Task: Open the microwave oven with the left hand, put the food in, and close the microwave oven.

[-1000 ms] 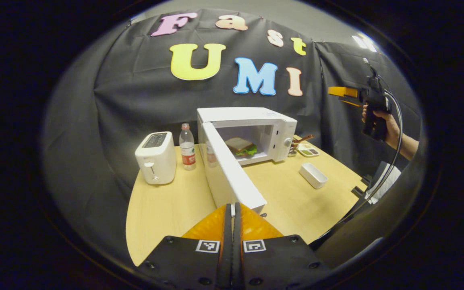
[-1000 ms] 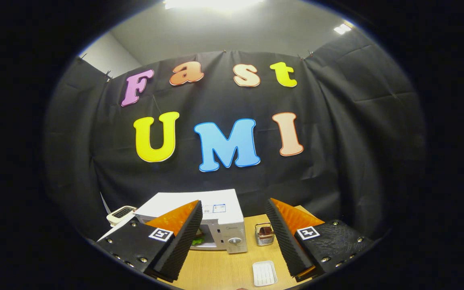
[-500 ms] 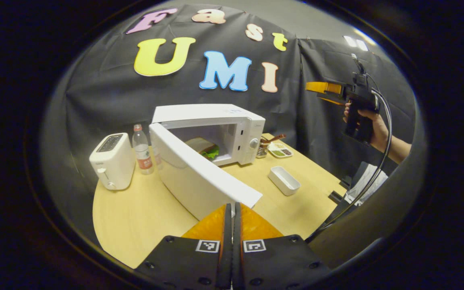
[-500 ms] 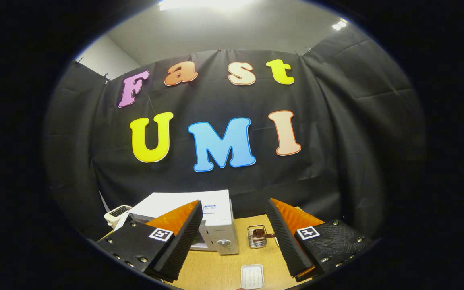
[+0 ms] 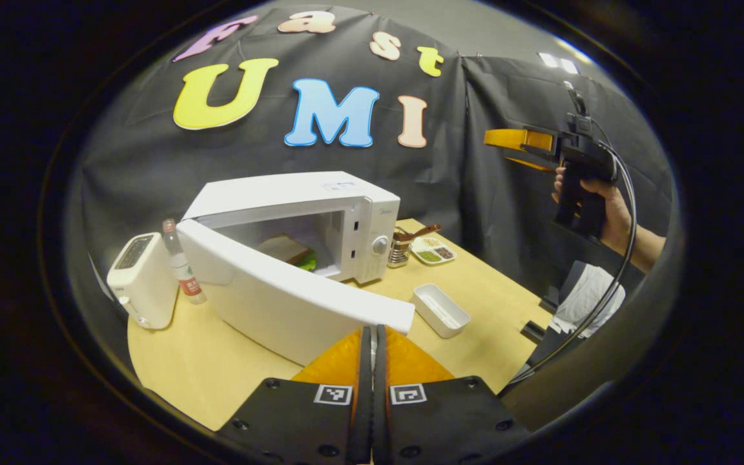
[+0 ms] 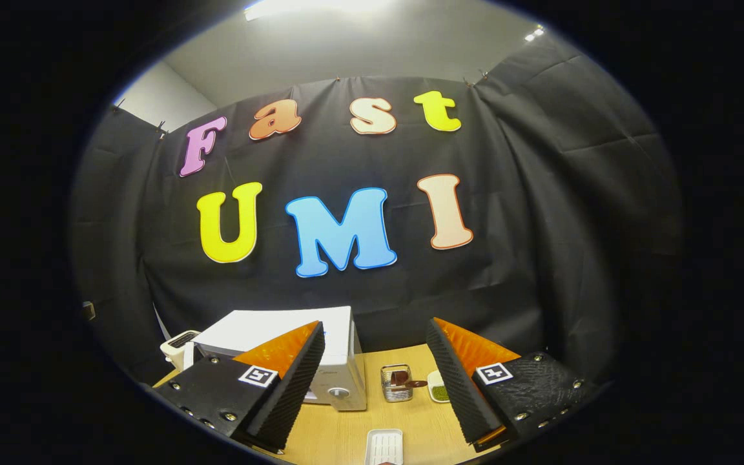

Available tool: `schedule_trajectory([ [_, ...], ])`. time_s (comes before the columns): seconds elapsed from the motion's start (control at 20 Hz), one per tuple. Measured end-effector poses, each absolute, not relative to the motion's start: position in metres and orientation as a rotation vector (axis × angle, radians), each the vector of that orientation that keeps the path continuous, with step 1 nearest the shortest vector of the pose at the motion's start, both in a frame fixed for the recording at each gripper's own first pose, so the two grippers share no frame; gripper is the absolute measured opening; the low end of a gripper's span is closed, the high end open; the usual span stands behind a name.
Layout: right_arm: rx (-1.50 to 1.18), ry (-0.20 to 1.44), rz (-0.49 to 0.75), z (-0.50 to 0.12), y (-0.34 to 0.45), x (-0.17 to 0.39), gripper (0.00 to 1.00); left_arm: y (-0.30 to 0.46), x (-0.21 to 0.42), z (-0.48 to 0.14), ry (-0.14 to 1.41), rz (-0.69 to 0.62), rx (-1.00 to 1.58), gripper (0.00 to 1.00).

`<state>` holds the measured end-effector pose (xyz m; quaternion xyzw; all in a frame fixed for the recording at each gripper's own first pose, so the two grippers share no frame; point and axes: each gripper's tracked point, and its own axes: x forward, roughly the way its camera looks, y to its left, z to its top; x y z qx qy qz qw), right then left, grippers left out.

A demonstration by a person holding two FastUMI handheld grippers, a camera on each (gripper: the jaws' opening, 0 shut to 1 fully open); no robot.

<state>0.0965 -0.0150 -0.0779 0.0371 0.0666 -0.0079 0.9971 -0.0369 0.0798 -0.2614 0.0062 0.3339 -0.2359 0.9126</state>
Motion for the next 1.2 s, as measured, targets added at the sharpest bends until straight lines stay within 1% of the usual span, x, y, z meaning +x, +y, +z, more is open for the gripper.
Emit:
schedule_trajectory([
  [0.55, 0.03, 0.143, -0.011, -0.082, -0.029, 0.106, 0.96, 0.032, 0.029, -0.286, 0.68, -0.485, -0.033, 0.07],
  [0.8, 0.026, 0.159, -0.037, -0.086, -0.05, 0.107, 0.96, 0.013, 0.062, -0.292, 0.67, -0.493, -0.023, 0.07],
  [1.2, 0.018, 0.161, -0.089, -0.088, -0.089, 0.103, 0.96, -0.009, 0.111, -0.3, 0.654, -0.447, -0.054, 0.07],
])
